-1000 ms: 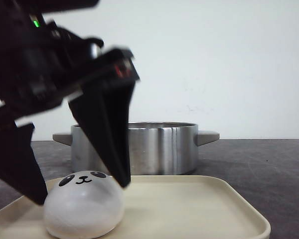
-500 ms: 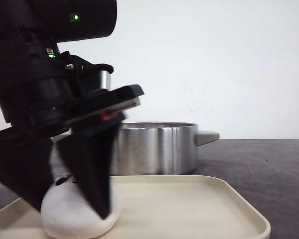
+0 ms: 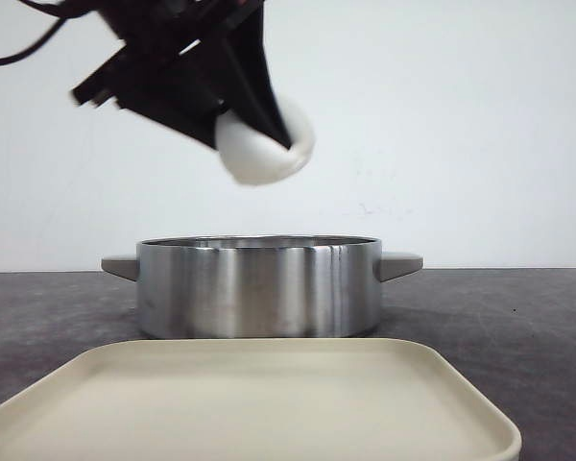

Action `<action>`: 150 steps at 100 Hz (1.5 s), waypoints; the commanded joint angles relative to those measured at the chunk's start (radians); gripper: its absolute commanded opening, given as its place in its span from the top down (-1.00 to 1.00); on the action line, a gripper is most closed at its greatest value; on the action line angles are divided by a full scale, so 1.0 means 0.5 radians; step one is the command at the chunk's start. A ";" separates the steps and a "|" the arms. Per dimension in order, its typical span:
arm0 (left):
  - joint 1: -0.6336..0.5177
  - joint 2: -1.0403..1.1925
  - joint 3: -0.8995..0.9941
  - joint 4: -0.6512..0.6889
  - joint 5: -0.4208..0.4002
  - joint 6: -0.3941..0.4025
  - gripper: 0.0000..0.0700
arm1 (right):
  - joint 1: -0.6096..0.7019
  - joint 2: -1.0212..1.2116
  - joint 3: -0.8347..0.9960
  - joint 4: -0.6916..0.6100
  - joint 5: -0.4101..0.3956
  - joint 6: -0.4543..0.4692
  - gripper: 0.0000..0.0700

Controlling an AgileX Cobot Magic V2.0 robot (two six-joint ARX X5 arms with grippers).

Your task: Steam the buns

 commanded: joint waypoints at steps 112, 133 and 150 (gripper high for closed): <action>0.506 0.481 0.256 0.094 0.040 0.441 -0.36 | 0.027 0.021 0.024 0.009 0.280 -0.019 0.98; 0.507 0.185 0.391 -0.149 -0.013 0.440 1.00 | 0.037 0.015 -0.047 -0.025 0.614 -0.090 0.98; 0.578 -0.230 0.384 -0.245 -0.076 0.441 1.00 | 0.037 -0.039 -0.255 0.021 0.685 -0.090 0.98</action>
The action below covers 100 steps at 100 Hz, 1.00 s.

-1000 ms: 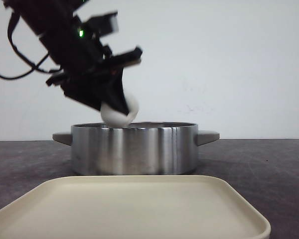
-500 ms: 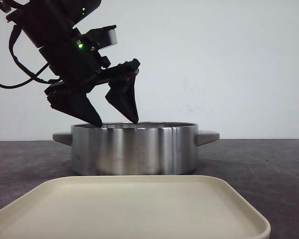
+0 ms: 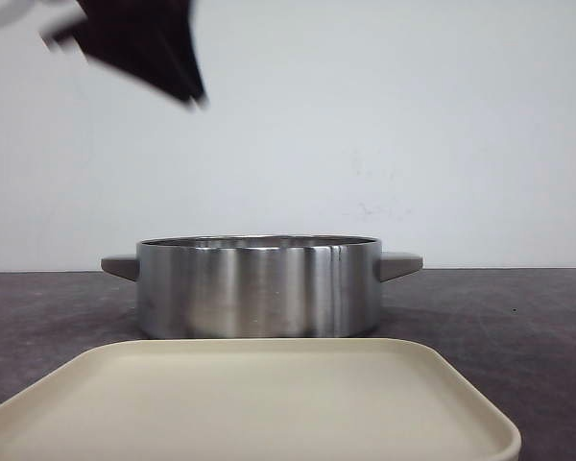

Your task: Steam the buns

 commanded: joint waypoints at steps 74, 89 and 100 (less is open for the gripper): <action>0.375 -1.166 -0.220 -0.505 -0.056 -0.047 1.00 | 0.182 -0.349 -1.000 1.290 -0.199 -0.137 0.98; 0.375 -1.198 -0.220 -0.506 -0.055 -0.047 1.00 | 0.182 -0.349 -1.000 1.290 -0.200 -0.137 0.98; 0.375 -1.206 -0.220 -0.507 -0.055 -0.047 1.00 | 0.182 -0.349 -1.000 1.290 -0.200 -0.137 0.98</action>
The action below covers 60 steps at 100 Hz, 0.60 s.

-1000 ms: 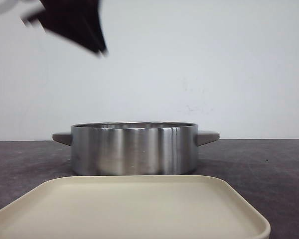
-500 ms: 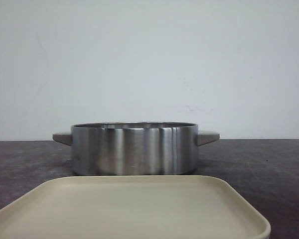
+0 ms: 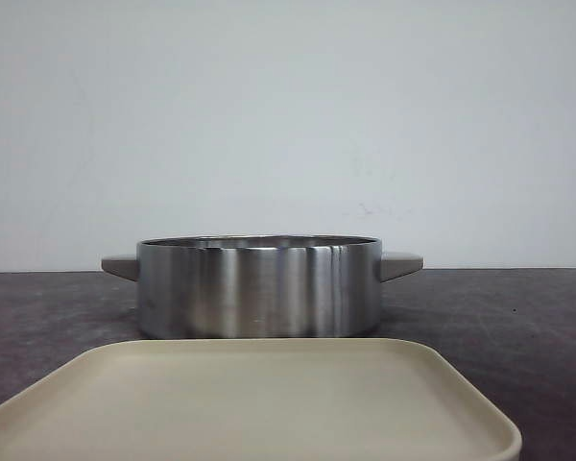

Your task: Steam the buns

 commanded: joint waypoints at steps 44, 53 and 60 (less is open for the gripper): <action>-0.007 0.005 0.018 0.020 -0.004 -0.011 1.00 | -0.050 -0.127 -0.030 -0.098 -0.002 -0.017 0.98; -0.007 0.003 0.018 0.021 -0.004 -0.011 1.00 | -0.169 -0.289 -0.189 -0.084 -0.045 -0.124 0.98; -0.007 0.002 0.018 0.019 -0.004 -0.011 1.00 | -0.308 -0.437 -0.370 -0.005 -0.147 -0.193 0.98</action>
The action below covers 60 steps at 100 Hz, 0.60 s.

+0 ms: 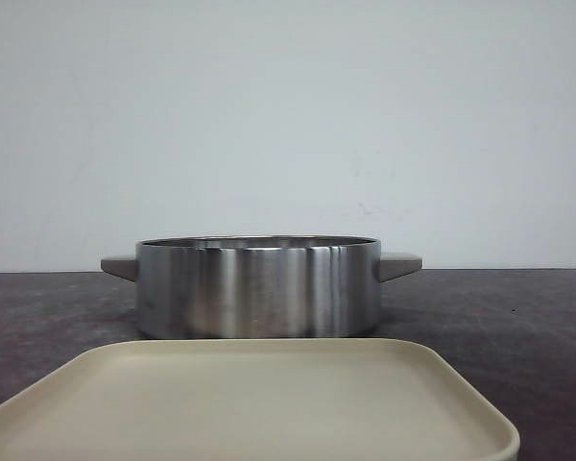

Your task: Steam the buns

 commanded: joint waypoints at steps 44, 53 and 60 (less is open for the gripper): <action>-0.007 0.005 0.018 0.021 -0.004 -0.011 1.00 | -1.299 -1.219 -1.263 0.451 -0.906 -0.372 0.98; -0.007 0.005 0.018 0.021 -0.004 -0.011 1.00 | -1.420 -1.353 -1.395 0.428 -0.818 -0.379 0.98; -0.007 0.005 0.018 0.020 -0.004 -0.011 1.00 | -1.485 -1.421 -1.490 0.427 -0.817 -0.378 0.98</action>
